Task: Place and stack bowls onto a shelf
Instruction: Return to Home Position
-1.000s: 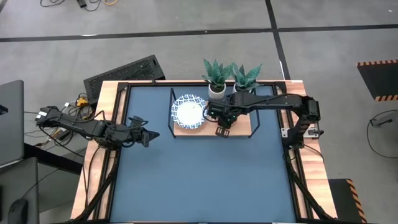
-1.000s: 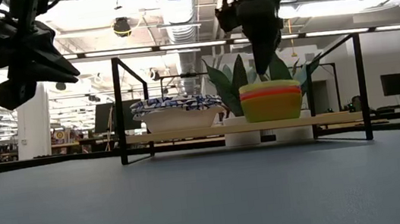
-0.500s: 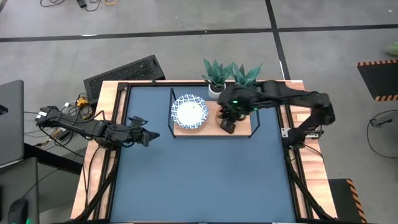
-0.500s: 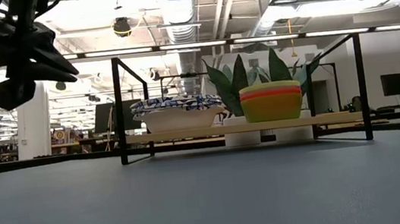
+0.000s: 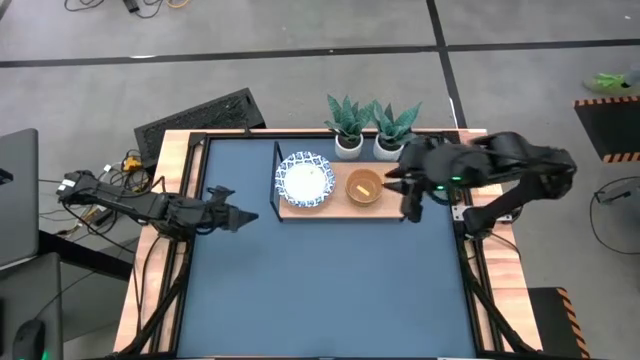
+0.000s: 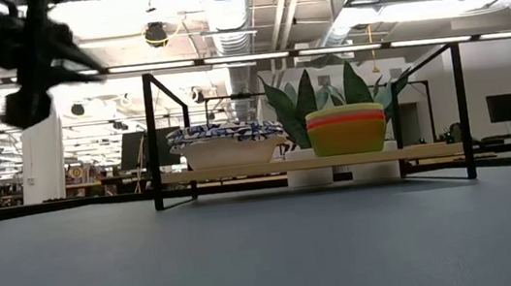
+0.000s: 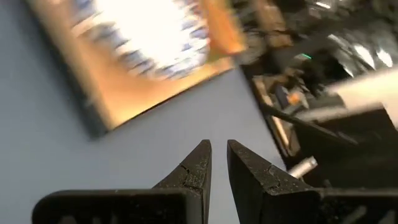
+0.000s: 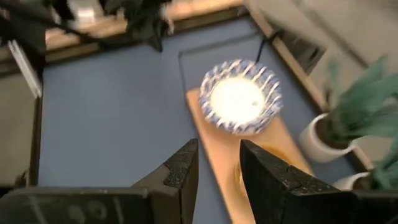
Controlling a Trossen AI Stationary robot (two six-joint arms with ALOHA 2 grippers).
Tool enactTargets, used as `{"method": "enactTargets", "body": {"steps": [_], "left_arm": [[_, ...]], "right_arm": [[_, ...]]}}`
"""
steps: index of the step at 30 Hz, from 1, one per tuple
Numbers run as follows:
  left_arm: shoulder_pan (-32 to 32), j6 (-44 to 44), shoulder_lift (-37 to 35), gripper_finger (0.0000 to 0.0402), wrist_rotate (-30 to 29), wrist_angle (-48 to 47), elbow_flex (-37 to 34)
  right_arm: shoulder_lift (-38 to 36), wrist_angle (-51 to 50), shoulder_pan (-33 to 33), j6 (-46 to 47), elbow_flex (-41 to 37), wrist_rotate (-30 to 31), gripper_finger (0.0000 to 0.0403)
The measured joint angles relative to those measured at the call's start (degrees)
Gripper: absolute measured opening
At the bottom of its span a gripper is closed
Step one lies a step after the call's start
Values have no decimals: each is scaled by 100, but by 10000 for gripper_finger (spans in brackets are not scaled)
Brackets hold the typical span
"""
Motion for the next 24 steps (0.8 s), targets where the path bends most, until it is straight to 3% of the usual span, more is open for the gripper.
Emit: {"method": "enactTargets", "body": {"steps": [5, 13, 22, 24], "left_arm": [[11, 1737, -355, 37, 36, 1030, 9], [247, 2607, -1386, 37, -335, 595, 9], [385, 3146, -2281, 37, -575, 51, 7], [400, 3189, -2448, 37, -666, -152, 2]], "right_arm": [[-738, 276, 679, 119, -432, 465, 142], [-2400, 1862, 1568, 263, -2548, 1364, 142], [-4333, 4653, 1871, -390, -5412, 1327, 141], [-4765, 5477, 1872, -734, -6014, 1022, 141]]}}
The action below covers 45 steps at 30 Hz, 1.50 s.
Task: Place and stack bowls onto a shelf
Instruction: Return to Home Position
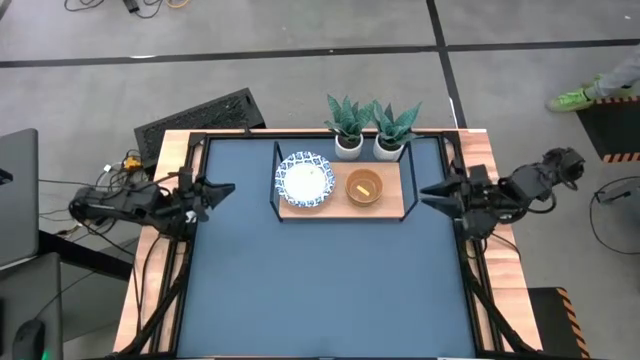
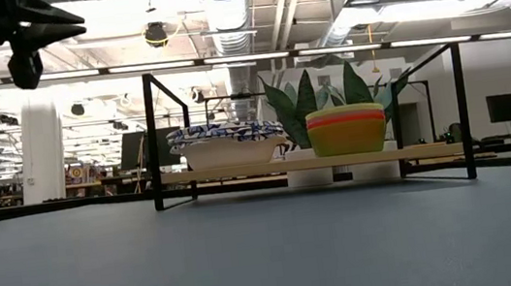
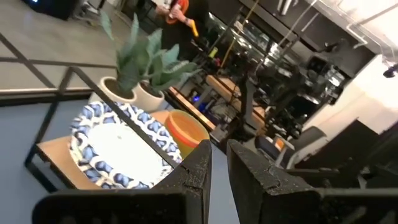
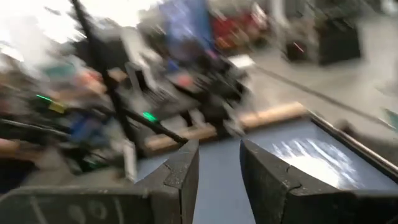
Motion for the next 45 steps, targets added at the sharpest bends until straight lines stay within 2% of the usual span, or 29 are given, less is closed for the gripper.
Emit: {"method": "enactTargets", "body": {"steps": [5, 7, 11, 21, 26, 30, 37, 43, 45], "left_arm": [[7, -4, -316, 37, -67, -408, 0], [7, -8, -384, 37, -68, -538, 0], [7, -8, -412, 37, -90, -707, 0], [7, -269, -410, 37, -478, -1122, 0], [7, -584, -431, 37, -479, -1542, -35], [6, -747, -572, 37, -477, -1677, -227], [5, -932, -637, 37, -364, -1669, -669], [5, -1247, -623, 37, 216, -1473, -1178], [5, -1083, -559, 37, 324, -1395, -1185]], "right_arm": [[-858, 2350, -7, -951, -1383, -1588, 142], [-1105, 2924, -2, -1045, -1832, -1959, 141], [-1549, 3276, -17, -881, -2453, -1895, 142], [-2884, 3357, -242, -823, -3553, -1775, 141], [-2881, 3652, -454, -483, -4062, -1698, 142], [-2905, 3986, -658, 26, -4657, -1410, 141], [-2853, 3923, -1032, 205, -4653, -1420, 142], [-2843, 3589, -1225, 186, -4655, -1456, 142], [-2842, 3564, -1260, 178, -4655, -1456, 142]]}}
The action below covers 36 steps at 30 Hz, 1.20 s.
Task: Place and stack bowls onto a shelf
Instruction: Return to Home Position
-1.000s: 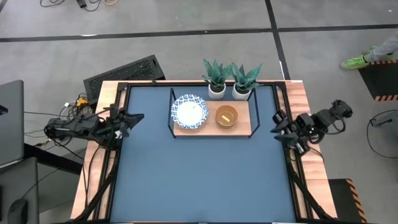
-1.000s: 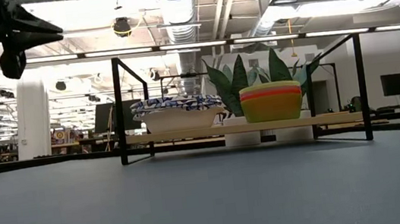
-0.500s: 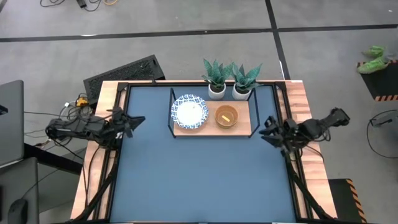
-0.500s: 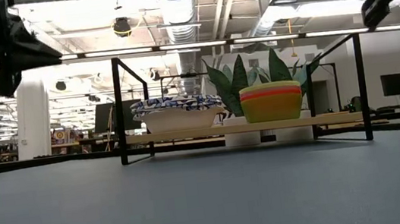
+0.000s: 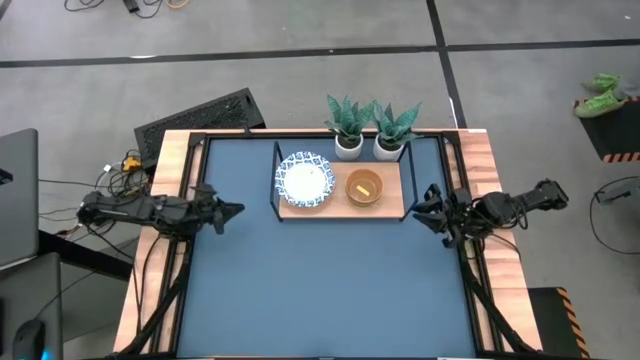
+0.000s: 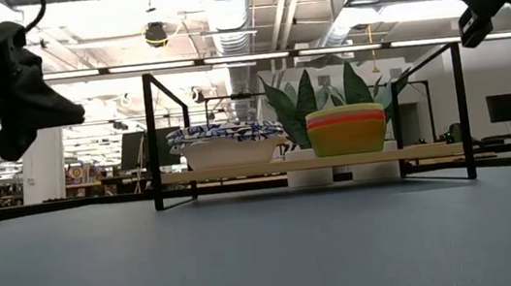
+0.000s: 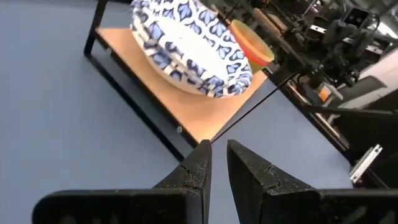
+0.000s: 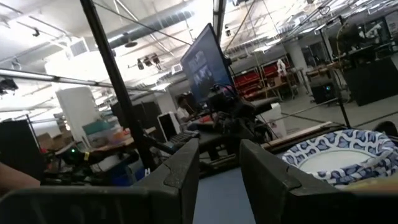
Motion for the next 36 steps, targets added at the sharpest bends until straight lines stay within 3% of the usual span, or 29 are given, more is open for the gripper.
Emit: {"method": "enactTargets", "body": {"steps": [5, 19, 26, 36], "left_arm": [[0, 389, 22, 37, -73, 187, -2], [0, 277, 15, 37, -220, -56, 11], [0, 1201, 13, 37, -93, 846, 2], [0, 1544, 11, 37, 255, 1207, 2]], "right_arm": [[-4, -143, -75, -43, -2, -8, 142], [-11, -114, -113, -284, -4, -54, 141], [-9, 240, -71, -431, -13, -784, 141], [457, 622, 77, -559, -18, -6, 142]]}}
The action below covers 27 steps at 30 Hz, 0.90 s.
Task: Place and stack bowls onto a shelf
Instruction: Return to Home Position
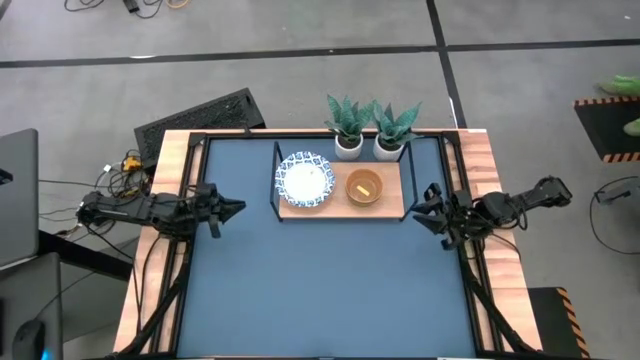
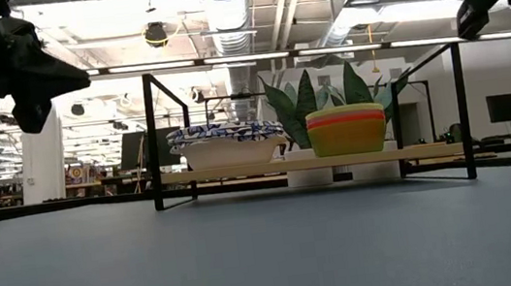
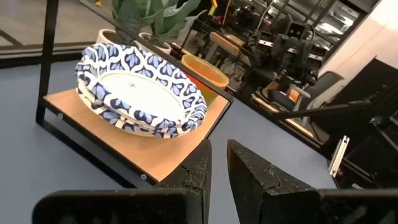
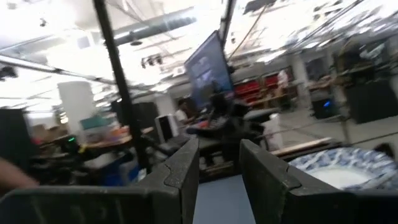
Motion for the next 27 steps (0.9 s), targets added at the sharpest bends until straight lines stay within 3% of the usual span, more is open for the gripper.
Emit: {"method": "enactTargets", "body": {"steps": [5, 9, 13, 18, 27], "left_arm": [[0, 268, 0, 37, 50, 65, 0], [0, 313, 0, 37, 46, 49, 0], [0, 334, 0, 37, 50, 109, 0], [0, 342, 0, 37, 220, 160, 0], [0, 670, -89, 37, 427, 190, -4]], "right_arm": [[541, 792, -285, -625, -2, 184, 141], [604, 1015, -829, -312, -2, 141, 142], [244, 968, -1360, 136, -6, -765, 141], [-518, 158, -1952, 431, 22, -1052, 142], [-514, -1583, -2268, 1021, 61, -1549, 142]]}}
